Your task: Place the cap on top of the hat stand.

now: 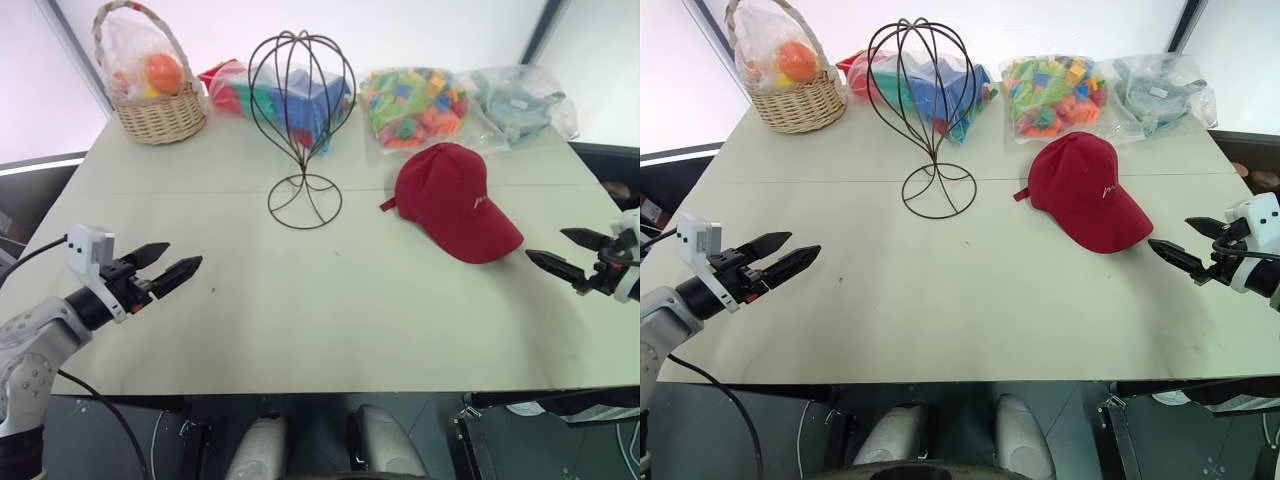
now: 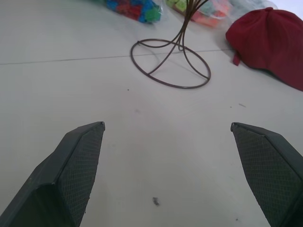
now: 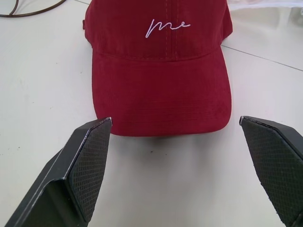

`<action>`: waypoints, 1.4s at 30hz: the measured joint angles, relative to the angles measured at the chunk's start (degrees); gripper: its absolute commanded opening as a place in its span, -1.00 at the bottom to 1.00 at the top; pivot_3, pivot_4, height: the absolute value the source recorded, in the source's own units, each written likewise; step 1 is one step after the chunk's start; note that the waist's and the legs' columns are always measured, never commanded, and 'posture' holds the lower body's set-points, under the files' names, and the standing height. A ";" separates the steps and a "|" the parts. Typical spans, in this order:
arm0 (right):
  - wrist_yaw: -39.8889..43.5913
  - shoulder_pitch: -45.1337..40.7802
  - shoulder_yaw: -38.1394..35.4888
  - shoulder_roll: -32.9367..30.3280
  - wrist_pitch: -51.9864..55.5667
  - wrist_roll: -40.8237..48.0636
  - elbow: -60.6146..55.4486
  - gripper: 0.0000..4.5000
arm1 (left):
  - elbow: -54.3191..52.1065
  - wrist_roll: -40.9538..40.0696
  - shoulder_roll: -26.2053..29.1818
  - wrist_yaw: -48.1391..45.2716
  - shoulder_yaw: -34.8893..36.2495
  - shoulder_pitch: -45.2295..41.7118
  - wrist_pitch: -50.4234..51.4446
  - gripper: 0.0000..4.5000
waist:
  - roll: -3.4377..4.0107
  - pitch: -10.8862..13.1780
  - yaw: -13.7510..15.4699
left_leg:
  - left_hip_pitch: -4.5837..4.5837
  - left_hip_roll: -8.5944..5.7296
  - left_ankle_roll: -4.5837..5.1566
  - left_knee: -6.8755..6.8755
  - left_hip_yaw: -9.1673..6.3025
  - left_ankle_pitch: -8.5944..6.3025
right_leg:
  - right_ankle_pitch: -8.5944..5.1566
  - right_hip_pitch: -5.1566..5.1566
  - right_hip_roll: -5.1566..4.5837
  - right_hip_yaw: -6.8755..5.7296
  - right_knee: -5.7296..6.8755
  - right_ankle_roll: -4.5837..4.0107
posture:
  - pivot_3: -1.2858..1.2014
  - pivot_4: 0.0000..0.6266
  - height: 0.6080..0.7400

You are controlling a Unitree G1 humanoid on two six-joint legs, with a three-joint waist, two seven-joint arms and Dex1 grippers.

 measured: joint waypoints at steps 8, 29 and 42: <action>-0.33 -1.80 1.28 0.00 -0.02 -0.50 0.24 0.97 | 0.01 -0.06 0.08 -0.42 0.00 0.22 -0.20 1.00 | 0.00 0.00 -0.01 | 0.00 0.00 0.00 -0.01 0.00 0.00 | 0.00 0.00 0.00 0.00 0.00 0.00 | 0.03 -0.52 1.00; -1.01 -1.03 1.62 0.04 -0.03 -0.46 0.00 0.97 | 0.55 0.02 0.08 -1.65 0.00 0.24 -0.39 1.00 | 0.00 0.00 0.02 | 0.00 0.00 0.00 0.00 0.00 0.00 | 0.00 0.00 0.00 0.00 0.00 0.00 | 0.03 -0.52 1.00; -5.50 -1.74 2.29 -0.11 -9.76 -6.50 0.07 0.97 | 0.52 -5.50 8.04 -11.30 0.16 -5.81 2.56 1.00 | 0.01 0.02 0.04 | -0.02 -0.01 0.00 0.01 0.01 0.00 | 0.00 0.00 -0.01 -0.02 0.01 0.00 | 0.03 -0.52 1.00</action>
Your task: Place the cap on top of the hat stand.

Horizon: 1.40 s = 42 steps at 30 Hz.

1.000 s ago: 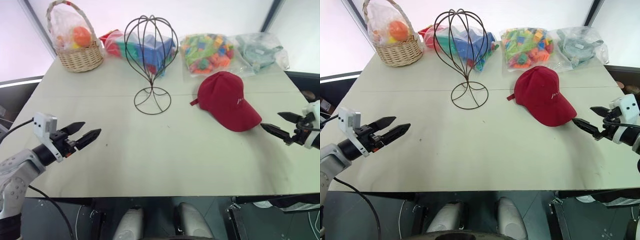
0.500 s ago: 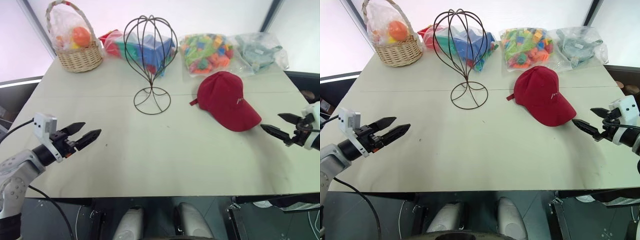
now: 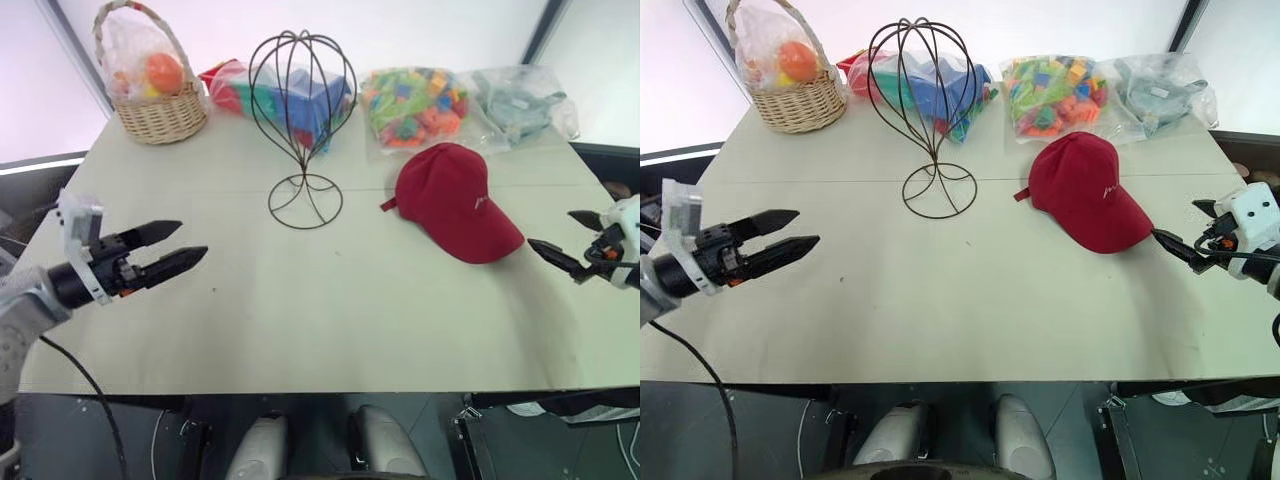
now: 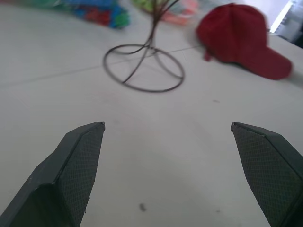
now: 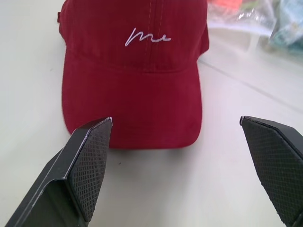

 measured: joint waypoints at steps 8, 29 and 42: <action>-5.78 3.67 3.87 -9.49 -27.29 -16.78 6.85 0.97 | 8.91 1.03 6.25 -8.16 -2.88 -7.73 0.75 1.00 | 0.21 0.12 -0.31 | 0.02 -0.01 0.01 -0.05 0.19 -0.01 | -0.01 -0.11 0.02 -0.02 0.04 0.01 | 0.03 -0.52 1.00; -77.75 -19.63 39.83 -14.66 -59.39 -79.72 32.60 0.97 | 8.52 2.67 2.78 -11.15 -9.45 -10.74 1.44 1.00 | 0.16 0.18 -2.24 | -0.03 -0.03 -0.50 -0.10 0.36 0.28 | -0.02 -0.35 0.10 0.18 0.18 -0.01 | 0.03 -0.52 1.00; -102.84 -39.74 66.56 -5.94 -51.36 -100.59 47.33 0.97 | 4.42 0.24 2.73 -9.51 -7.81 -9.86 3.99 1.00 | 0.13 0.19 -3.13 | -0.05 -0.05 -0.52 -0.11 0.39 0.29 | -0.01 -0.38 0.08 0.22 0.19 -0.01 | 0.03 -0.52 1.00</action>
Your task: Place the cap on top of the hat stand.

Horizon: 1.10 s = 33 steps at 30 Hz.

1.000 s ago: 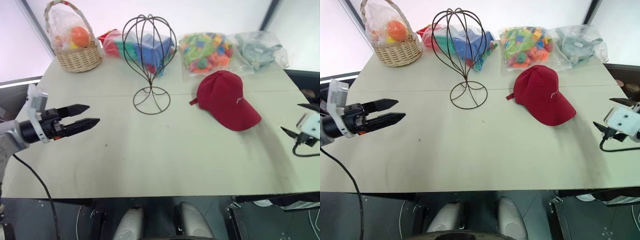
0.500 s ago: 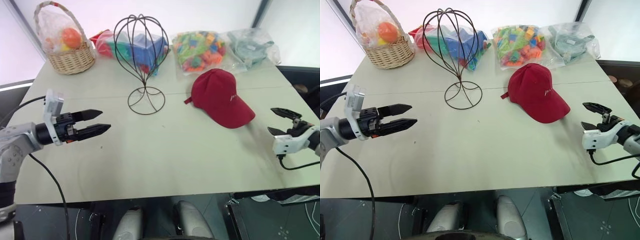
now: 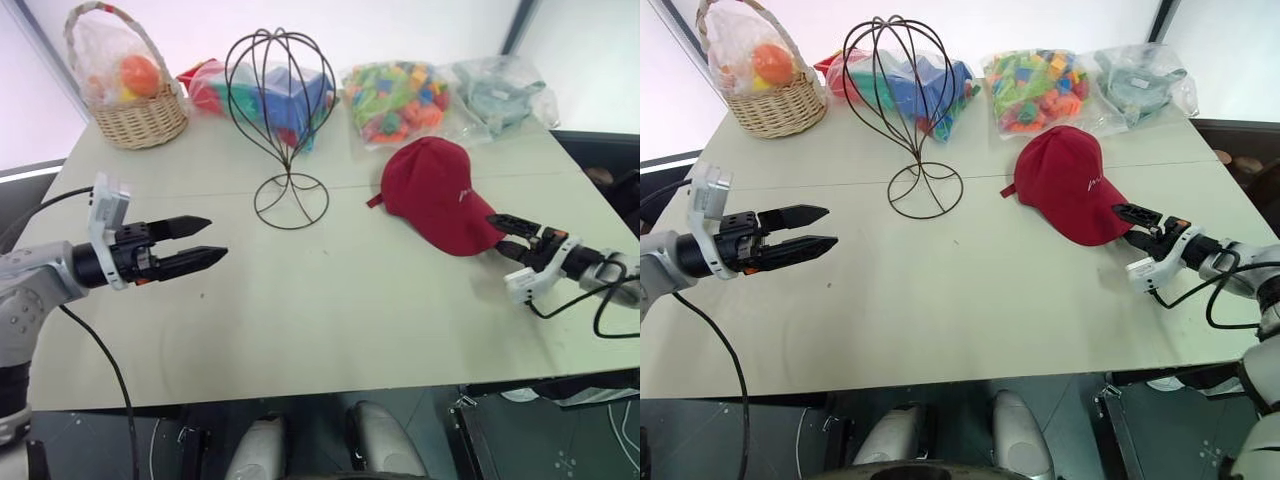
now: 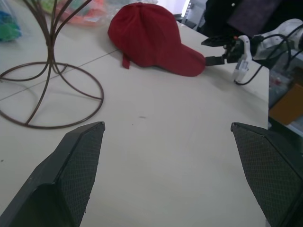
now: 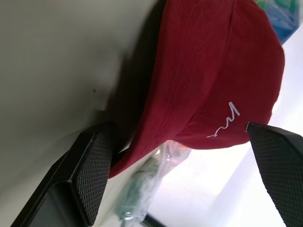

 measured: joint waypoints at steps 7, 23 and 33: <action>-6.61 -3.97 8.12 2.61 9.44 -4.27 5.70 0.97 | -1.01 -1.17 0.00 1.04 0.59 0.75 0.88 1.00 | -0.14 -0.06 0.00 | 0.02 -0.04 0.00 0.08 0.00 0.00 | 0.00 0.08 -0.03 0.02 0.00 0.00 | 0.03 -0.52 1.00; -5.79 -5.84 12.23 3.94 12.90 -0.94 8.78 -0.99 | -2.68 -2.40 -0.05 4.13 2.15 1.35 0.96 1.00 | -0.28 -0.12 -0.14 | 0.05 -0.03 0.01 0.05 -0.01 0.00 | 0.01 0.09 -0.03 0.02 0.01 0.01 | 0.03 -0.52 1.00; -1.91 -4.59 7.94 4.50 8.92 7.91 8.81 -0.99 | -2.27 -2.38 0.44 4.11 2.16 0.70 0.91 1.00 | -0.28 -0.11 -0.26 | 0.05 0.01 0.02 0.05 0.03 -0.01 | 0.01 0.06 0.00 0.03 0.06 0.01 | 0.03 -0.52 1.00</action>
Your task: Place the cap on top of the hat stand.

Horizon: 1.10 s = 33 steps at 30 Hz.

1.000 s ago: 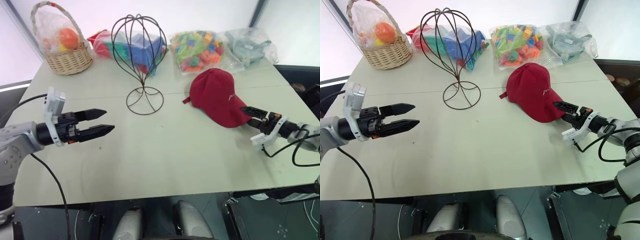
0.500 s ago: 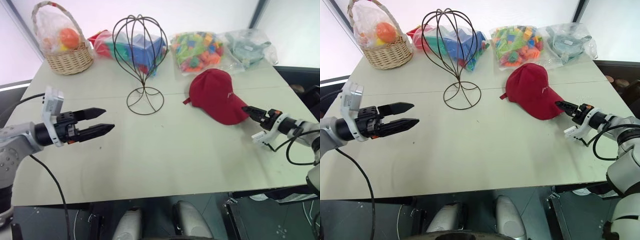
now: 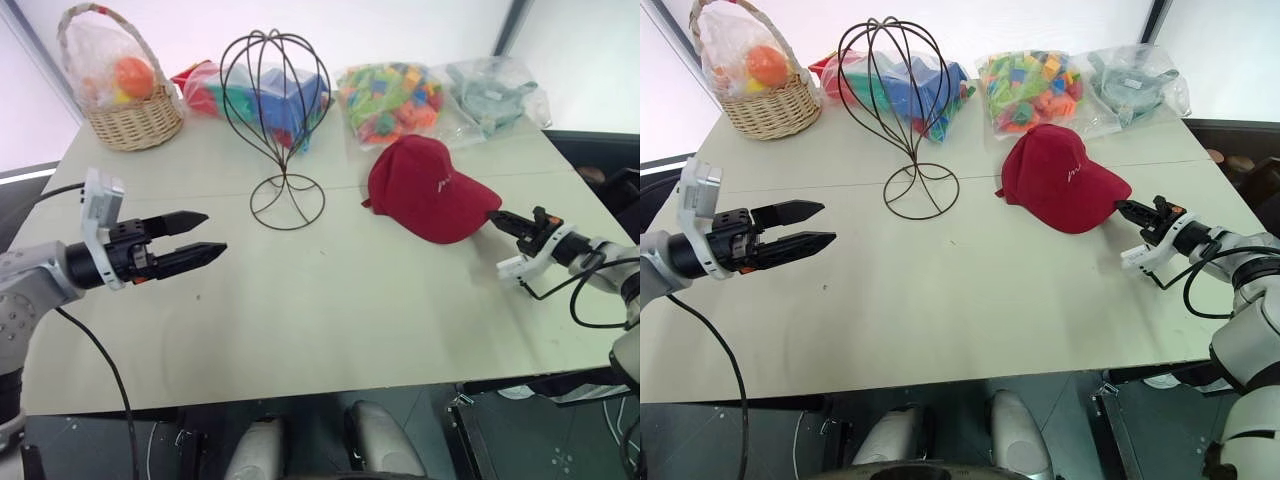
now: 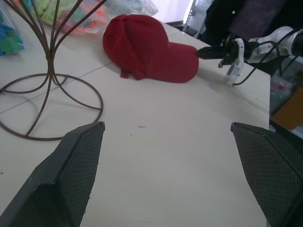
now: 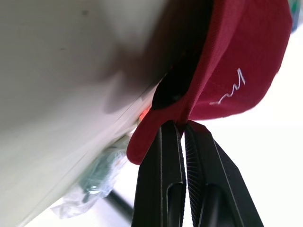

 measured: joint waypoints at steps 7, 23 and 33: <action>6.53 2.44 -12.88 -1.42 -3.77 15.62 -4.89 -0.99 | 1.88 0.11 1.71 -0.39 0.71 -1.53 0.01 1.00 | 0.01 0.01 0.01 | -0.02 0.00 0.02 0.00 -0.01 -0.01 | 0.00 -0.03 0.00 0.02 0.03 0.00 | 0.03 -0.52 1.00; 39.29 19.17 -46.89 1.87 20.95 51.71 -55.32 -0.99 | 11.19 5.76 1.73 -4.90 -4.97 -10.93 -2.71 1.00 | 0.04 0.03 -0.04 | -0.04 0.11 0.45 0.04 -0.02 -0.25 | 0.01 -0.09 0.02 -0.07 0.18 0.02 | 0.03 -0.52 1.00; 60.98 9.16 -48.65 14.36 59.80 55.81 -83.23 -0.99 | 12.03 6.97 1.51 -5.54 -5.10 -13.03 -4.16 1.00 | 0.06 0.02 1.52 | -0.94 0.04 0.39 0.40 -0.21 -0.22 | 0.02 -0.89 -0.09 -0.27 0.36 0.01 | 0.03 -0.52 1.00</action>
